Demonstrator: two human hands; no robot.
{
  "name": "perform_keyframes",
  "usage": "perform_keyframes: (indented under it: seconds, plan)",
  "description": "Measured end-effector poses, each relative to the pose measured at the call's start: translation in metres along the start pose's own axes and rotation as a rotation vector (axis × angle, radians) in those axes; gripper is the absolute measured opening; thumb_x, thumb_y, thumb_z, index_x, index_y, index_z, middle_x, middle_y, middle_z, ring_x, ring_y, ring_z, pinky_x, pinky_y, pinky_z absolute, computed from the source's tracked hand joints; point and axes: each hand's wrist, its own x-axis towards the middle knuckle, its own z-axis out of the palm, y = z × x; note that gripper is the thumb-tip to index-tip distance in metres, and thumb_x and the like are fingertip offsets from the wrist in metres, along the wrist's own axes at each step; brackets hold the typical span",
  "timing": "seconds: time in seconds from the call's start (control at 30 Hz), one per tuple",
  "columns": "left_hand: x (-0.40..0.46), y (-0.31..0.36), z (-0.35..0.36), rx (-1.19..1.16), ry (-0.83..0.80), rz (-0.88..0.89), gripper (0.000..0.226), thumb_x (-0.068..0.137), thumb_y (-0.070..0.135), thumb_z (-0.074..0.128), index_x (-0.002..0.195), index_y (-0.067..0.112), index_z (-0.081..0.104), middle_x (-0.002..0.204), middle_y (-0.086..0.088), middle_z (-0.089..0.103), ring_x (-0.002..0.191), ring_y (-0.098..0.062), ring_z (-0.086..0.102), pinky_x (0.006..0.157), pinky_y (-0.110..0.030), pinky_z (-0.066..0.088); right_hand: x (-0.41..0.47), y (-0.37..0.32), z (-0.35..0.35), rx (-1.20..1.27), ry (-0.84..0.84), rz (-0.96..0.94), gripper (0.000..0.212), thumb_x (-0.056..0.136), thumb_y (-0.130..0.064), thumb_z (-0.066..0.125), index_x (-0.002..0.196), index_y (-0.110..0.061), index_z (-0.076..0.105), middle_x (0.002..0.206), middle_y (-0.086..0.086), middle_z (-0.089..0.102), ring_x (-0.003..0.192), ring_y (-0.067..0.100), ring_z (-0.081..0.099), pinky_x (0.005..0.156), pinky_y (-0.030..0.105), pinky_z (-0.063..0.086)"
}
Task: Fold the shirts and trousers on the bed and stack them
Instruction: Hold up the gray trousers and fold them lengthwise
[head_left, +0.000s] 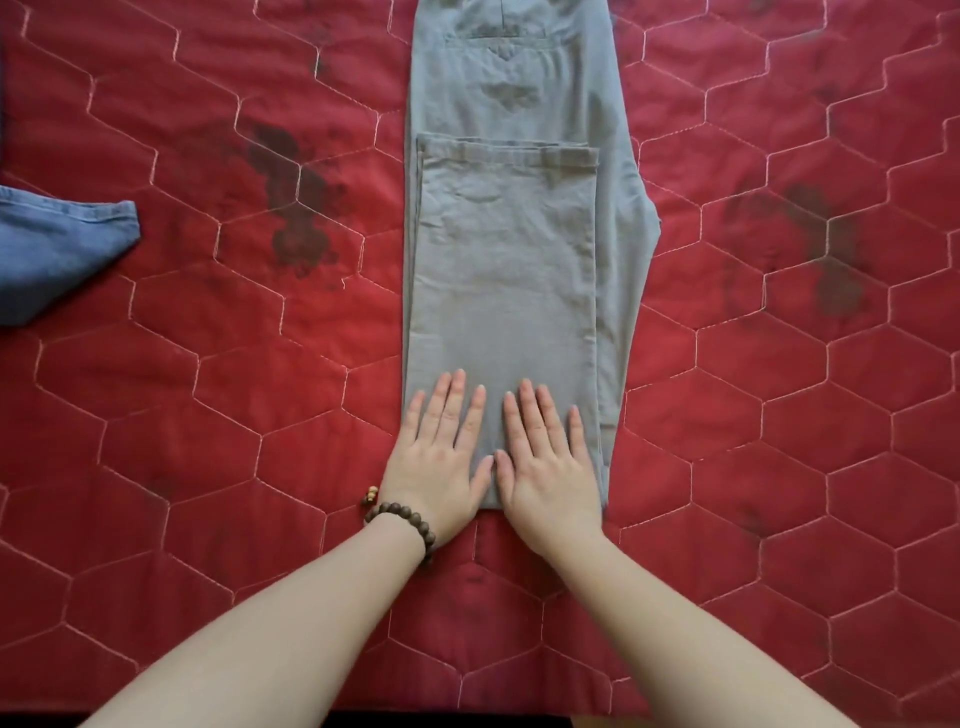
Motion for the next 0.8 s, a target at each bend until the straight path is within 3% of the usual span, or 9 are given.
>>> perform_keyframes:
  seconds: [0.1,0.23,0.33,0.47,0.57,0.8]
  plan:
    - [-0.011,-0.007,0.002,-0.01,0.009,-0.037,0.074,0.091,0.05,0.03,0.15,0.007,0.025,0.157,-0.017,0.017,0.146,-0.029,0.016,0.116,-0.047,0.017,-0.016,0.023,0.002,-0.033,-0.004,0.101,0.06,0.096,-0.043,0.029,0.15,-0.015,0.03,0.157,0.006,0.024,0.146,0.022,0.022,0.116,0.052,0.013]
    - [-0.014,-0.001,-0.007,-0.057,-0.01,-0.214,0.079,0.089,0.052,0.026,0.15,0.002,0.019,0.159,-0.015,0.013,0.148,-0.027,0.01,0.118,-0.049,0.013,-0.024,0.037,-0.007,-0.009,0.009,0.29,0.059,0.097,-0.04,0.026,0.15,-0.015,0.029,0.158,0.01,0.02,0.146,0.024,0.02,0.117,0.054,0.011]
    - [0.007,0.01,-0.014,-0.076,0.014,-0.201,0.073,0.089,0.044,0.027,0.148,0.001,0.026,0.157,-0.017,0.021,0.147,-0.028,0.017,0.118,-0.051,0.01,-0.002,0.03,-0.009,-0.005,0.085,0.184,0.056,0.097,-0.035,0.032,0.148,-0.011,0.035,0.157,0.013,0.025,0.145,0.026,0.022,0.118,0.053,0.01]
    - [0.078,0.004,-0.024,-0.058,0.056,-0.134,0.064,0.096,0.04,0.016,0.153,0.016,0.001,0.159,-0.008,-0.011,0.148,-0.024,-0.009,0.119,-0.045,-0.008,0.071,0.019,-0.017,0.054,0.117,0.001,0.05,0.098,-0.03,0.038,0.145,-0.012,0.042,0.153,0.008,0.035,0.143,0.027,0.028,0.116,0.055,0.02]
    - [0.138,-0.015,-0.036,-0.03,0.118,-0.172,0.062,0.099,0.039,0.021,0.153,0.025,-0.006,0.16,-0.006,-0.013,0.147,-0.026,-0.014,0.117,-0.044,-0.013,0.133,0.026,-0.026,0.092,0.142,0.031,0.05,0.099,-0.029,0.044,0.147,-0.016,0.038,0.154,0.006,0.033,0.144,0.028,0.025,0.117,0.054,0.017]
    - [0.24,-0.061,-0.072,0.086,0.198,-0.144,0.067,0.091,0.052,0.009,0.153,0.03,-0.005,0.159,-0.018,-0.01,0.148,-0.028,-0.011,0.118,-0.05,-0.007,0.236,0.066,-0.051,0.007,0.084,-0.056,0.056,0.097,-0.046,0.017,0.151,-0.034,0.018,0.161,0.0,0.014,0.149,0.021,0.01,0.12,0.048,0.002]
